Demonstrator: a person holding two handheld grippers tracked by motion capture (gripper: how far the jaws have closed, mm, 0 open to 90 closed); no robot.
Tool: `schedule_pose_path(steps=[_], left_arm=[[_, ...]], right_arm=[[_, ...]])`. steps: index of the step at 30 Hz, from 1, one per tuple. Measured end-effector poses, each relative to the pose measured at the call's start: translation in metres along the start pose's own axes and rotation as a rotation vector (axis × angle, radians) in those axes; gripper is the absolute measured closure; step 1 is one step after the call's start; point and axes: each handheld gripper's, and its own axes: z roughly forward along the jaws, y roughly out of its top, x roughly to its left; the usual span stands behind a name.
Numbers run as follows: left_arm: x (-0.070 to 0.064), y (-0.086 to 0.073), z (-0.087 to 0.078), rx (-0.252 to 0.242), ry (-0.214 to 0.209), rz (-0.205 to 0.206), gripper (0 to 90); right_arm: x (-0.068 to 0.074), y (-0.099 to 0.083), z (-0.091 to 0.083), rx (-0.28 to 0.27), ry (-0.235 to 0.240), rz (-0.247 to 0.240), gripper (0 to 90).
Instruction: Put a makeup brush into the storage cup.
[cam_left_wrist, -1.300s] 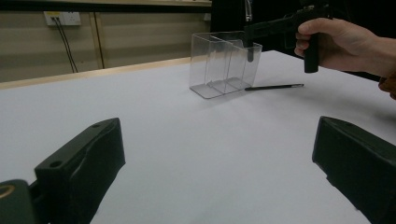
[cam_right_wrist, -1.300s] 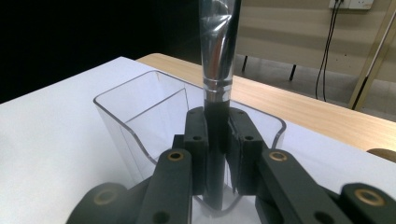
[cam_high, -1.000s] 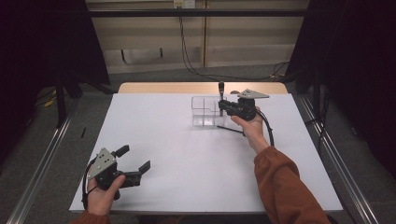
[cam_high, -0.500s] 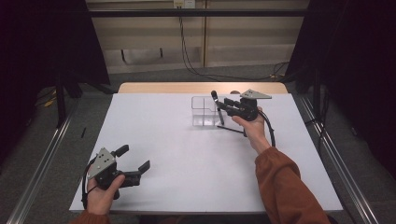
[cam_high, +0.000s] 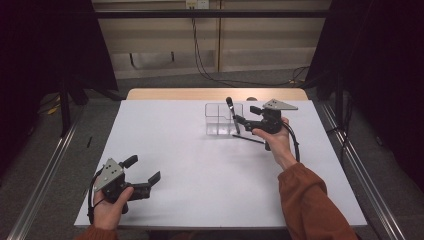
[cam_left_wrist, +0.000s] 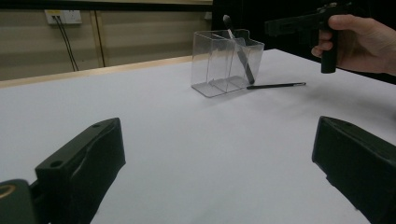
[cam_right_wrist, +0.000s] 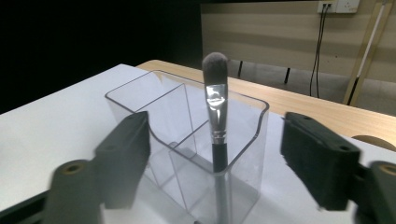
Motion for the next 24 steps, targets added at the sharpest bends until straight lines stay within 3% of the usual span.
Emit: schedule_pose_path(steps=[8, 16, 20, 24], left_arm=[[0.000, 0.000, 0.000, -0.001, 0.000, -0.001, 2.5], [0.002, 0.001, -0.002, -0.007, 0.011, -0.007, 2.7], [0.001, 0.001, -0.002, -0.007, 0.005, -0.002, 2.7], [0.000, 0.001, -0.002, -0.013, 0.000, 0.008, 3.1]], right_arm=[[0.003, -0.002, -0.013, -0.010, 0.039, 0.031, 0.0], [0.006, -0.006, -0.022, 0.030, -0.016, 0.046, 0.0], [0.009, -0.010, -0.030, 0.024, -0.063, 0.006, 0.4], [0.012, -0.014, -0.041, 0.015, -0.055, -0.015, 0.4]])
